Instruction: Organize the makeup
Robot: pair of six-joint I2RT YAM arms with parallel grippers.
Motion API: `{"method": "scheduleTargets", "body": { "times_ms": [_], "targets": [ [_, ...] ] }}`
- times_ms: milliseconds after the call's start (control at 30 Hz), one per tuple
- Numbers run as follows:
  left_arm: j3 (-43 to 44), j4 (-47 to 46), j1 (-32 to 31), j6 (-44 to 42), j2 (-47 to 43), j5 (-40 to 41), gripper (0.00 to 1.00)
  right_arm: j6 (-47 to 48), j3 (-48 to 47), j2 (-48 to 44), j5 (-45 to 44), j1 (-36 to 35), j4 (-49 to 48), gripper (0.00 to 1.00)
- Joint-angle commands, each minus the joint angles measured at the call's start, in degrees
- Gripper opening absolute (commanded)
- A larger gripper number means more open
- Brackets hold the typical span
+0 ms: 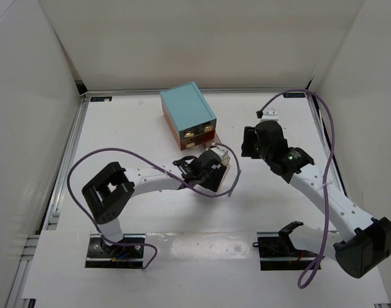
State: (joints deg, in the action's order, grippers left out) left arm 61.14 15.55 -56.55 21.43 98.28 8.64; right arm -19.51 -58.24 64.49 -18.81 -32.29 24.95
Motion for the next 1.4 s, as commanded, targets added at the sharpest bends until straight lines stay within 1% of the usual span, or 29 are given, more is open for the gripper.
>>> {"method": "scheduleTargets", "body": {
  "times_ms": [0,67,167,233,267,300,333,400,467,567,600,800,833,900,1133,1267,1367],
  "targets": [
    [3.36,-2.54,-2.33,-0.25,1.90,3.39,0.70,-2.82,1.63,-2.60,-4.74,0.30,5.27,0.60],
    [4.59,-2.20,-3.47,-0.16,3.66,4.01,0.69,-3.34,2.25,-3.49,-6.67,0.82,6.16,0.60],
    [6.70,-2.19,-3.91,0.19,7.18,5.24,0.67,-2.99,2.69,-4.37,-6.68,1.36,7.22,0.60],
    [8.80,-2.02,-3.91,0.19,9.99,6.38,0.62,-3.52,3.30,-5.42,-7.20,1.71,7.39,0.60],
    [9.34,-1.49,-4.00,0.19,10.87,7.17,0.61,-3.69,3.57,-5.77,-7.56,1.88,7.22,0.60],
    [10.82,-0.97,-4.09,0.36,11.75,8.05,0.57,-3.61,3.74,-6.47,-7.91,1.71,7.39,0.60],
    [11.27,-0.44,-4.09,0.71,12.98,9.45,0.54,-3.69,4.01,-6.83,-7.91,1.62,7.39,0.60],
    [11.72,0.62,-4.26,0.98,13.86,10.60,0.51,-3.35,4.45,-7.53,-8.26,2.06,7.39,0.60],
    [11.54,0.62,-4.79,0.63,14.22,10.69,0.50,-3.26,5.15,-7.88,-9.31,2.23,7.39,0.61],
    [11.28,1.85,-5.76,1.06,14.66,13.06,0.43,-3.69,5.41,-8.24,-11.94,2.76,7.39,0.61],
    [11.10,2.37,-6.02,1.07,14.66,13.59,0.37,-3.52,5.50,-8.59,-12.13,2.94,7.39,0.61],
    [11.01,4.83,-7.43,0.72,14.92,16.22,0.21,-4.22,6.90,-9.47,-12.66,4.52,6.34,0.61],
    [11.27,5.19,-7.78,0.80,14.92,17.01,0.15,-4.22,7.17,-9.82,-12.83,4.87,5.99,0.61],
    [11.45,5.54,-7.96,0.80,14.57,17.98,0.09,-4.40,7.79,-10.00,-12.83,5.04,5.81,0.61],
    [14.44,5.19,-8.48,-1.65,10.89,18.87,0.09,-4.75,8.31,-10.35,-13.18,5.57,5.64,0.61],
    [15.49,4.49,-9.45,-3.50,7.90,17.55,0.09,-4.05,8.32,-10.17,-13.54,5.57,4.76,0.61],
    [16.02,5.89,-9.54,-3.85,5.79,16.94,0.10,-3.52,8.14,-10.00,-13.54,5.57,3.88,0.61]
  ]
}}
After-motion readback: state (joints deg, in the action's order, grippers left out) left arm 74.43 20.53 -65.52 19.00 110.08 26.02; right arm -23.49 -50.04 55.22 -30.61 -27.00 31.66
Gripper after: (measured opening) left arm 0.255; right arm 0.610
